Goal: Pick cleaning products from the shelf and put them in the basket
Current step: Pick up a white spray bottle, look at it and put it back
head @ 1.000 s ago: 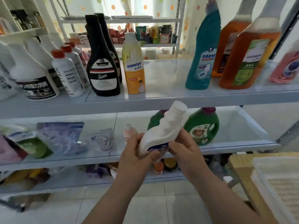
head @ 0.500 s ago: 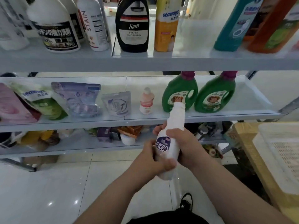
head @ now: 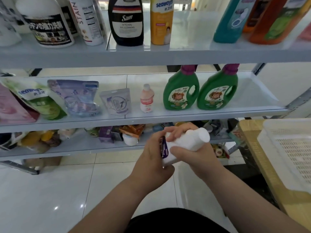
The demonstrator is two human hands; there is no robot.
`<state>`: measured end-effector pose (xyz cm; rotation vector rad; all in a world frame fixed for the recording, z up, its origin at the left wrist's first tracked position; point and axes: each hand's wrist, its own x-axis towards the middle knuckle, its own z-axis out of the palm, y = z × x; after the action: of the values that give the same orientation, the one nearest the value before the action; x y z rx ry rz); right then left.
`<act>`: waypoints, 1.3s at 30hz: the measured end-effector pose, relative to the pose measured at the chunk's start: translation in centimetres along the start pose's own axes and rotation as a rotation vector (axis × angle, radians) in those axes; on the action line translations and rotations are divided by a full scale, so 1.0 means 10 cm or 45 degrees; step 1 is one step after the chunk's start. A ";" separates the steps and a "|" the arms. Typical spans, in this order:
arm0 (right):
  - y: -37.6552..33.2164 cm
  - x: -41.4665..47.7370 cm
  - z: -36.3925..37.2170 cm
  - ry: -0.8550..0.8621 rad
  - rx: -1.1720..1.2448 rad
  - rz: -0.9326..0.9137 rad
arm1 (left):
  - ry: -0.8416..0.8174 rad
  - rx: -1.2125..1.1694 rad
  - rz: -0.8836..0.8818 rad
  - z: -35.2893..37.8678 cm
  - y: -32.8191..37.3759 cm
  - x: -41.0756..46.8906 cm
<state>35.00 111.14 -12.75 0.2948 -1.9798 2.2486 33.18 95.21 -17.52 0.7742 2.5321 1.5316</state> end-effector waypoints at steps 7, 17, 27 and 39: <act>-0.15 0.05 -0.77 0.294 -0.039 0.338 | -0.255 -0.491 -0.397 0.49 0.40 0.17; -0.05 0.01 -1.59 0.233 0.993 0.706 | -0.097 -1.240 -1.203 1.38 0.98 0.46; 0.03 -0.03 -2.08 0.303 0.356 0.747 | -0.324 -1.438 -1.232 1.80 1.17 0.66; 0.09 -0.03 -2.37 0.246 0.049 0.694 | 0.019 -0.857 -0.957 1.98 0.93 0.67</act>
<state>33.72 134.48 -16.49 -0.5035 -2.0981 2.4907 37.25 117.71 -18.20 -0.2489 1.7433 1.8435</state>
